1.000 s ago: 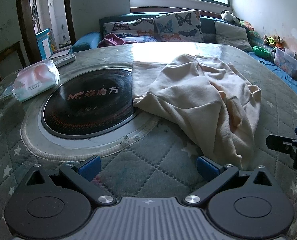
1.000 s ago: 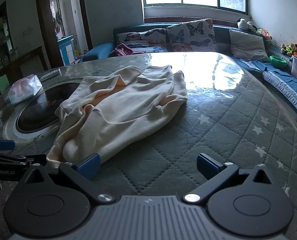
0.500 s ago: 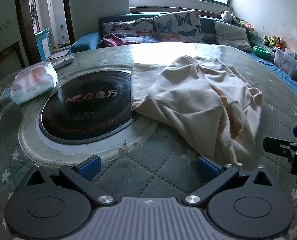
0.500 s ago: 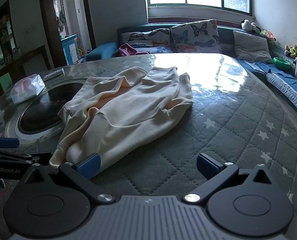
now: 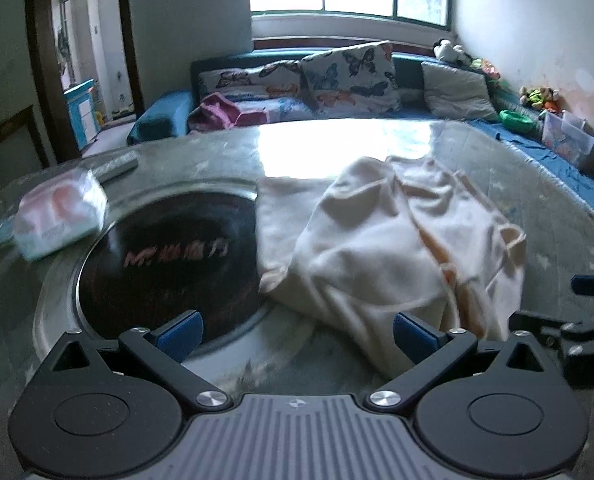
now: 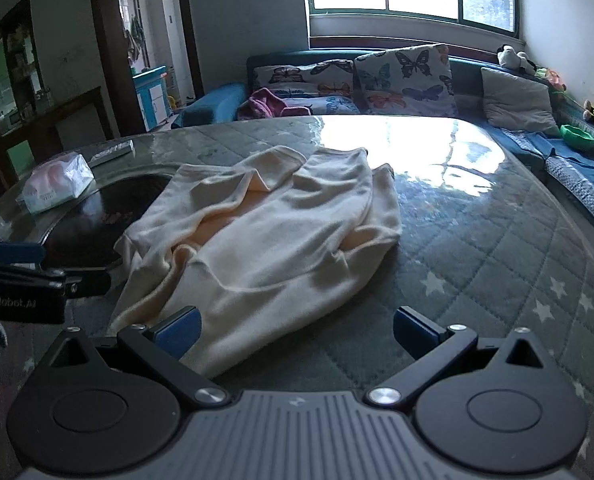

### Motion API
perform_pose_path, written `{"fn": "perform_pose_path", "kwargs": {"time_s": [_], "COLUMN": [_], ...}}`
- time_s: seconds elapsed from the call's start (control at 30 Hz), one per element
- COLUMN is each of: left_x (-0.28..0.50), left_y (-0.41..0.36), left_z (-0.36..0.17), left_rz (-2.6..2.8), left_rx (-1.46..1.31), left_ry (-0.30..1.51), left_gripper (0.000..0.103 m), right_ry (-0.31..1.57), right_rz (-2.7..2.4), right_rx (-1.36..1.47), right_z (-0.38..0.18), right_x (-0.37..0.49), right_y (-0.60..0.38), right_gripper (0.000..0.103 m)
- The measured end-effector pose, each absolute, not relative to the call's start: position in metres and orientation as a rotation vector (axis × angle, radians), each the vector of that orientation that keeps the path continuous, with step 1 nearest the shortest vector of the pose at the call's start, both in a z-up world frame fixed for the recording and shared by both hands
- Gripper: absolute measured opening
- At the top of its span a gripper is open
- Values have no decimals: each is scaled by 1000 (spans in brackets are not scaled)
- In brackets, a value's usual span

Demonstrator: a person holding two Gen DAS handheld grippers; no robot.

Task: Fold clothes
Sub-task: 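Grasp the cream sweatshirt edge with both grippers, then lift the sweatshirt with both grippers and spread it flat on the table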

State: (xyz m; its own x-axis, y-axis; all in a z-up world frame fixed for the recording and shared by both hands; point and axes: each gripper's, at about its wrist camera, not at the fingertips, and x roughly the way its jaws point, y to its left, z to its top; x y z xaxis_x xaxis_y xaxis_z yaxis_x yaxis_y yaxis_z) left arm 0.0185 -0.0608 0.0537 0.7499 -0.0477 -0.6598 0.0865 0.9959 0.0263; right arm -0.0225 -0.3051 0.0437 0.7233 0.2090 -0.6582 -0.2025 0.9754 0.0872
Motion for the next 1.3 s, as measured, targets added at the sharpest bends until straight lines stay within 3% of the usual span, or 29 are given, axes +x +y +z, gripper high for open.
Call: {"fn": "perform_pose_path", "kwargs": {"time_s": [0.13, 0.37, 0.73, 0.83, 1.0, 1.1, 1.3], "left_x": [39, 83, 164, 177, 187, 185, 180], "left_y": [-70, -93, -131, -134, -129, -122, -108], "left_z": [62, 66, 43, 31, 20, 21, 28], "left_rz": [-102, -157, -254, -247, -265, -269, -256], "left_rx": [74, 121, 177, 192, 175, 165, 131], "left_ry": [687, 647, 684, 707, 734, 717, 688], "left_gripper": [98, 78, 79, 73, 30, 11, 7], "right_ry": [728, 729, 727, 734, 746, 753, 764], "right_rz": [233, 244, 236, 235, 284, 313, 377], "right_rx": [5, -1, -19, -16, -39, -53, -90], "right_z": [46, 51, 53, 52, 47, 43, 36], "right_x": [-11, 8, 64, 80, 105, 120, 148], "right_y": [-308, -314, -316, -319, -305, -297, -277], "right_gripper": [103, 103, 98, 94, 84, 76, 56]}}
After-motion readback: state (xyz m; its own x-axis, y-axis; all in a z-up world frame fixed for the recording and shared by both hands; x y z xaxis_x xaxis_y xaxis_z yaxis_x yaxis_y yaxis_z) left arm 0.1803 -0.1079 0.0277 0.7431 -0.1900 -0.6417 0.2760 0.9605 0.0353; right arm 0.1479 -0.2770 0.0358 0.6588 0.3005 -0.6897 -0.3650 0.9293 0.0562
